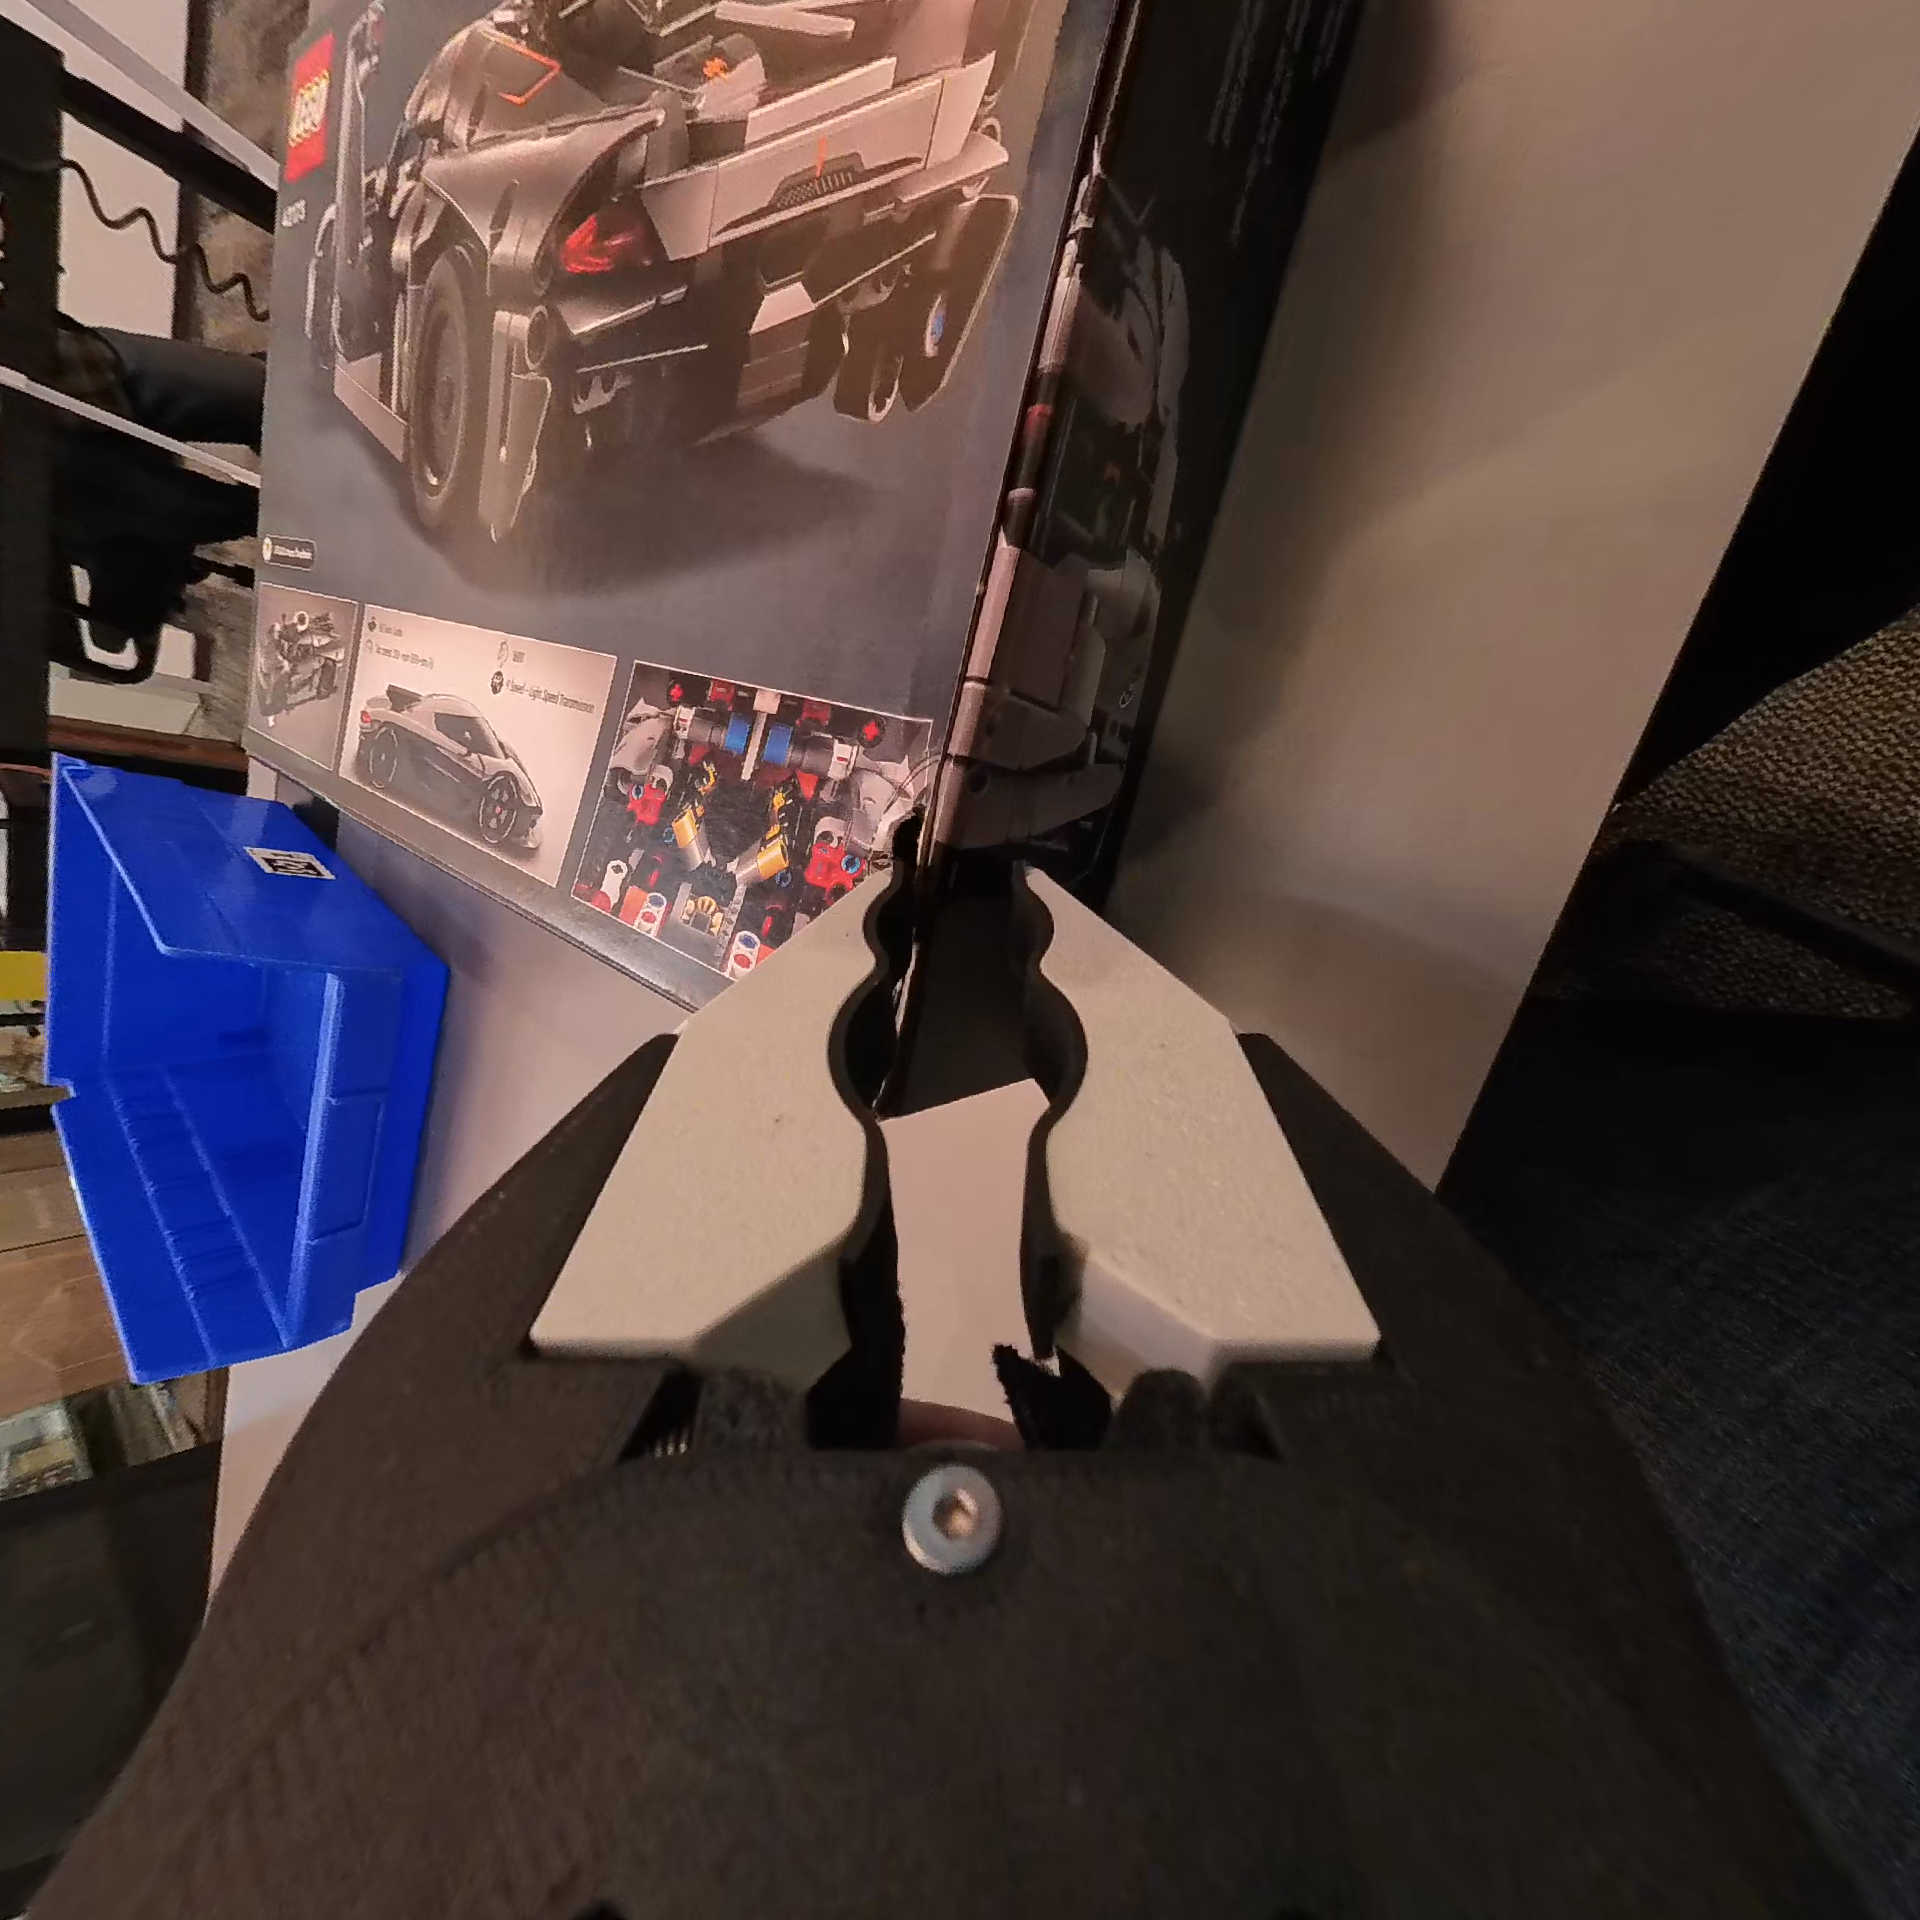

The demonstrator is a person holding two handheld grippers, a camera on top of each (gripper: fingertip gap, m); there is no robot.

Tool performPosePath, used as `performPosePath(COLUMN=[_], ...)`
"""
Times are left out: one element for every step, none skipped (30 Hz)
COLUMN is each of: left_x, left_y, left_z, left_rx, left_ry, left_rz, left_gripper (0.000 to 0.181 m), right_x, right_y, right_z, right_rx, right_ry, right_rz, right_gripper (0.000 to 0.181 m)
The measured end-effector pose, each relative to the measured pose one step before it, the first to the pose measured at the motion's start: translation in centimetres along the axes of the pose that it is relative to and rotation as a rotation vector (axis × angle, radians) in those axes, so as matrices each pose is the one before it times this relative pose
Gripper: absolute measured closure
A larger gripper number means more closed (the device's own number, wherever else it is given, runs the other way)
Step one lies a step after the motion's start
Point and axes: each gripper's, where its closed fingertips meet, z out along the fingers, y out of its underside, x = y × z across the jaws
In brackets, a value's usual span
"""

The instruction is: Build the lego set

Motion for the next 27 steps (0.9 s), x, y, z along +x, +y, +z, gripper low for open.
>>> performPosePath(left_x=[-0.001,-0.002,0.000,0.001,-0.005,0.005,-0.002,0.005,0.001,-0.002,-0.007,0.000,-0.005,0.001,0.005,0.007,-0.004,-0.001,-0.001,-0.011,0.009,0.006,-0.013,0.013,-0.004,-0.003,0.013], left_y=[0.000,-0.007,0.006,-0.004,-0.004,0.001,0.005,-0.012,0.011,0.000,-0.003,-0.003,-0.004,-0.004,0.005,0.002,-0.003,-0.004,0.006,-0.005,0.001,-0.001,-0.002,-0.006,0.003,-0.009,-0.004], left_z=[0.014,0.001,0.013,-0.004,0.010,0.003,0.001,0.012,0.003,0.005,0.001,0.001,0.006,-0.002,0.002,0.003,0.011,0.003,-0.003,0.002,0.003,0.005,0.001,0.003,-0.006,0.010,0.009], left_rx=[0.0002,0.0023,0.0020,0.0015,0.0014,0.0006,-0.0005,-0.0010,-0.0012,-0.0003,0.0018,0.0018,0.0008,-0.0003,-0.0006,-0.0003,-0.0003,-0.0006,-0.0005,0.0004,0.0006,0.0006,0.0009,0.0004,0.0000,-0.0005,-0.0017], left_ry=[-0.0034,-0.0023,-0.0020,-0.0009,-0.0007,-0.0016,-0.0021,-0.0020,-0.0017,0.0004,0.0020,0.0019,0.0011,0.0001,-0.0013,-0.0013,-0.0013,0.0002,0.0007,-0.0016,-0.0005,0.0012,0.0011,0.0019,0.0004,-0.0010,0.0000], left_rz=[0.0008,-0.0021,-0.0002,-0.0013,-0.0024,0.0001,0.0027,0.0022,0.0022,0.0003,-0.0027,-0.0038,-0.0004,0.0011,0.0010,0.0005,0.0015,0.0006,-0.0008,0.0009,-0.0008,-0.0018,-0.0010,-0.0007,-0.0004,0.0003,0.0001], left_gripper=[0.165,0.165,0.165,0.166,0.166,0.165,0.165,0.165,0.165,0.165,0.165,0.165,0.165,0.165,0.165,0.165,0.165,0.165,0.165,0.165,0.165,0.165,0.165,0.165,0.165,0.165,0.165], right_x=[-0.006,-0.002,-0.006,-0.001,0.000,-0.011,-0.017,-0.015,-0.010,-0.018,-0.011,-0.003,-0.019,-0.004,-0.009,-0.015,0.008,-0.014,-0.013,-0.002,-0.023,-0.013,-0.015,-0.023,-0.037,-0.035,-0.077], right_y=[0.003,-0.009,0.000,-0.024,-0.012,-0.010,-0.005,-0.012,-0.018,-0.018,-0.012,-0.008,-0.012,-0.010,-0.007,-0.004,-0.014,-0.006,-0.017,-0.001,0.007,-0.016,-0.010,-0.010,-0.011,-0.011,-0.011], right_z=[0.004,0.005,0.001,0.014,0.010,0.023,0.018,0.014,0.029,0.031,0.038,0.029,0.016,0.011,0.023,0.013,0.023,0.029,0.023,0.005,0.014,0.013,0.020,0.015,0.014,0.030,0.061], right_rx=[0.0019,0.0035,0.0032,-0.0007,0.0007,-0.0012,-0.0045,-0.0033,0.0048,0.0107,0.0049,-0.0028,-0.0038,0.0007,0.0016,0.0017,-0.0004,0.0012,0.0081,0.0043,-0.0065,-0.0019,0.0077,0.0096,0.0068,0.0026,0.0052], right_ry=[-0.0139,-0.0176,-0.0189,-0.0154,-0.0170,-0.0119,-0.0060,-0.0044,-0.0105,-0.0161,-0.0100,-0.0046,-0.0038,-0.0032,-0.0009,-0.0042,-0.0001,-0.0050,-0.0136,-0.0080,-0.0027,-0.0126,-0.0197,-0.0169,-0.0160,-0.0215,-0.0280], right_rz=[-0.0024,0.0025,0.0015,-0.0043,0.0007,-0.0032,-0.0073,-0.0068,0.0054,0.0114,0.0012,-0.0049,-0.0041,-0.0041,0.0009,0.0029,-0.0056,-0.0003,0.0055,0.0043,-0.0013,0.0055,0.0097,0.0023,0.0063,0.0101,0.0144], right_gripper=[0.167,0.167,0.168,0.168,0.168,0.169,0.169,0.169,0.170,0.170,0.171,0.171,0.171,0.171,0.171,0.171,0.172,0.172,0.172,0.172,0.172,0.172,0.173,0.173,0.174,0.174,0.175])
